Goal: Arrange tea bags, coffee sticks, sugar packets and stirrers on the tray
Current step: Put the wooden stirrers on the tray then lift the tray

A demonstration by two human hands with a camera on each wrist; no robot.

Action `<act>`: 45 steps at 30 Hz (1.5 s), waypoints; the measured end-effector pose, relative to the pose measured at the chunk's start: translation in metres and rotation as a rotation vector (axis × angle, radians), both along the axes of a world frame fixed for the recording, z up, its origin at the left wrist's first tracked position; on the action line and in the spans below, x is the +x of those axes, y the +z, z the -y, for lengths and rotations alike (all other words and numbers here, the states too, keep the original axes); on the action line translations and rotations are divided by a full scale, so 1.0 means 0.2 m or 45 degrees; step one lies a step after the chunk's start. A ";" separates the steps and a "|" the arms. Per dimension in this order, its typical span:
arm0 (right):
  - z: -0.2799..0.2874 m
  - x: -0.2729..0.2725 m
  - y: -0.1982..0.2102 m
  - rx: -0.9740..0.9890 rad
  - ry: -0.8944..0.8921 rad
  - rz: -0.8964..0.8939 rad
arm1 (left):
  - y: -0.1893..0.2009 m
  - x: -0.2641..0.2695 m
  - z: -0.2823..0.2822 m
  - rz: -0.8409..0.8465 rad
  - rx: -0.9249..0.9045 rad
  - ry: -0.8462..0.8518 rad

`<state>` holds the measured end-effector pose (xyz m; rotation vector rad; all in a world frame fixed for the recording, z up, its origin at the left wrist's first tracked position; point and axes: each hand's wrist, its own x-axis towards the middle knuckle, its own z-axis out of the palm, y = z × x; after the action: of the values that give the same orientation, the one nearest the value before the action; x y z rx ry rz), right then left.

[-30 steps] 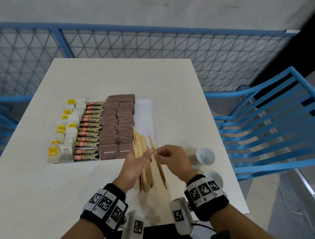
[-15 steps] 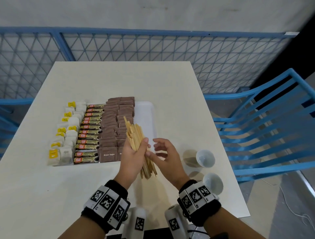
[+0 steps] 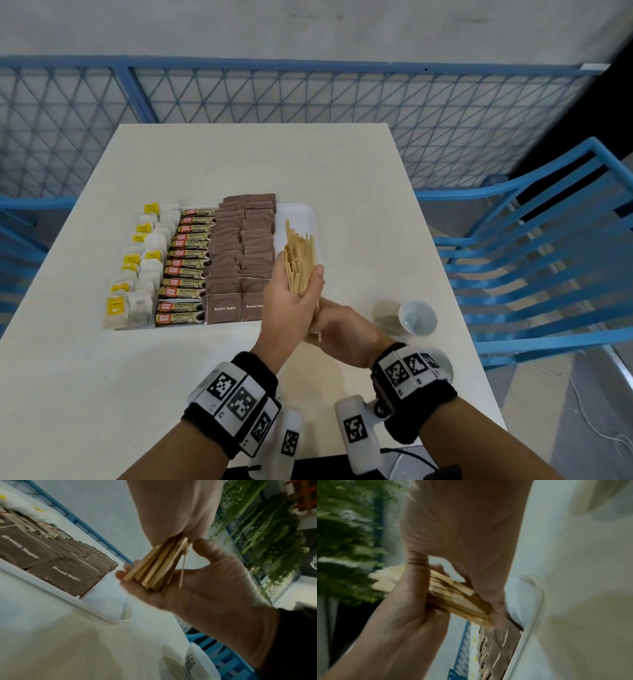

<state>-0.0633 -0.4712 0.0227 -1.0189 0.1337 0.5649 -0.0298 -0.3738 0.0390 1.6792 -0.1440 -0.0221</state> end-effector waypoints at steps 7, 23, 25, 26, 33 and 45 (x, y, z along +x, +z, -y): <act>0.08 0.04 0.09 -0.651 -0.144 0.293 | -0.06 0.00 -0.07 -0.130 0.014 -0.342; -0.10 0.03 0.13 -0.916 -0.788 0.364 | -0.02 -0.08 -0.03 -0.108 0.091 -0.380; -0.11 0.02 0.14 -0.883 -0.819 0.357 | -0.02 -0.08 -0.03 -0.061 0.128 -0.419; -0.11 0.02 0.15 -0.880 -0.824 0.350 | -0.02 -0.08 -0.04 -0.040 0.172 -0.445; 0.03 0.09 0.29 -0.716 -0.983 0.370 | -0.09 -0.03 -0.16 -0.418 -0.122 -0.506; -0.14 0.05 0.37 -0.573 -0.817 0.557 | 0.01 0.03 -0.10 -1.315 -0.720 -0.433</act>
<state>-0.0542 -0.4438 0.0965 -1.4270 0.1923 -0.2932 -0.0228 -0.3540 0.0416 0.9042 0.3228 -0.9924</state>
